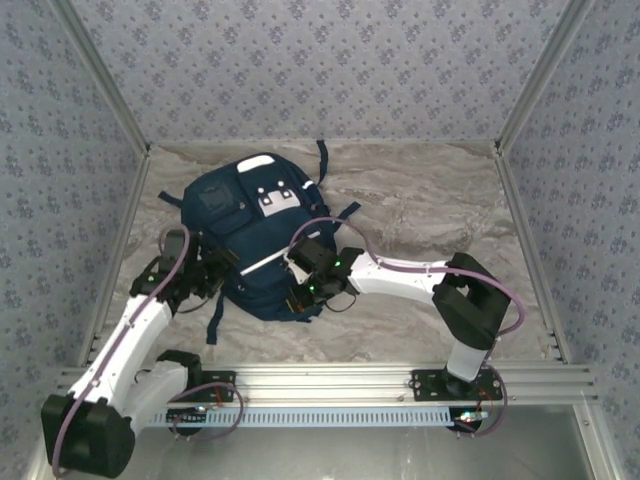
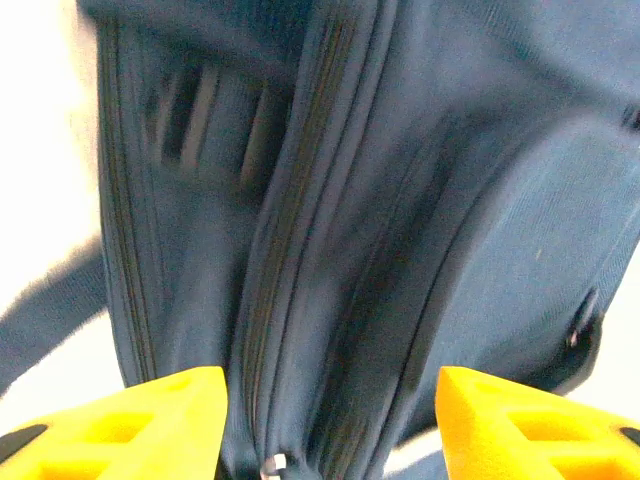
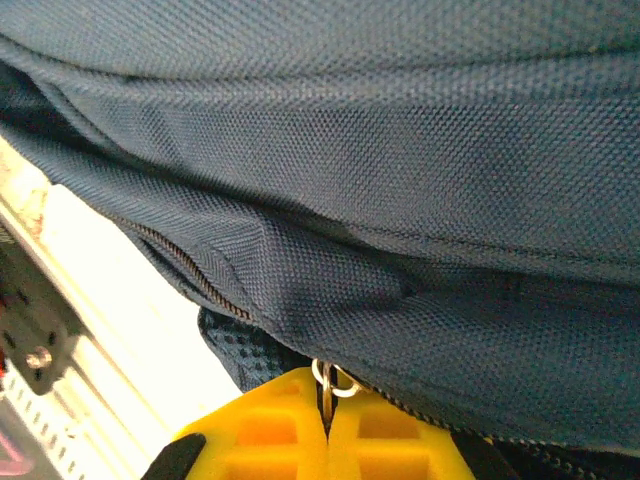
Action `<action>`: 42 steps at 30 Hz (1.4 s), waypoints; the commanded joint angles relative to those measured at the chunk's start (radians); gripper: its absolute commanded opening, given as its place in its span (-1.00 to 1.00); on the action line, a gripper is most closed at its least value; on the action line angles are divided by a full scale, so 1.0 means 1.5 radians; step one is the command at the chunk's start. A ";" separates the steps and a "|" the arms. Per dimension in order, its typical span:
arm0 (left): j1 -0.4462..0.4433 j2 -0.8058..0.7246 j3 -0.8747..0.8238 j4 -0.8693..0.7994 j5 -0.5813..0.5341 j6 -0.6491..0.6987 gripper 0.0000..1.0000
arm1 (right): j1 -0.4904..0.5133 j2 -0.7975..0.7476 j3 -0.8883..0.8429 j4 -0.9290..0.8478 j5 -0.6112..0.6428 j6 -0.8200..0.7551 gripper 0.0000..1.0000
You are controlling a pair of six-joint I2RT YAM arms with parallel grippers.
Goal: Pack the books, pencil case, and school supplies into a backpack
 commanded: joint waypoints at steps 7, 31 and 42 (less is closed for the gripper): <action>-0.092 -0.162 -0.107 -0.100 0.001 -0.223 0.24 | 0.023 0.036 0.022 0.069 -0.041 0.048 -1.00; -0.046 -0.105 -0.173 0.012 -0.040 -0.173 -1.00 | 0.024 0.013 0.051 -0.124 0.087 -0.046 -1.00; -0.020 -0.099 -0.139 -0.014 -0.049 -0.096 -1.00 | -0.063 -0.021 0.003 -0.175 0.175 -0.107 -1.00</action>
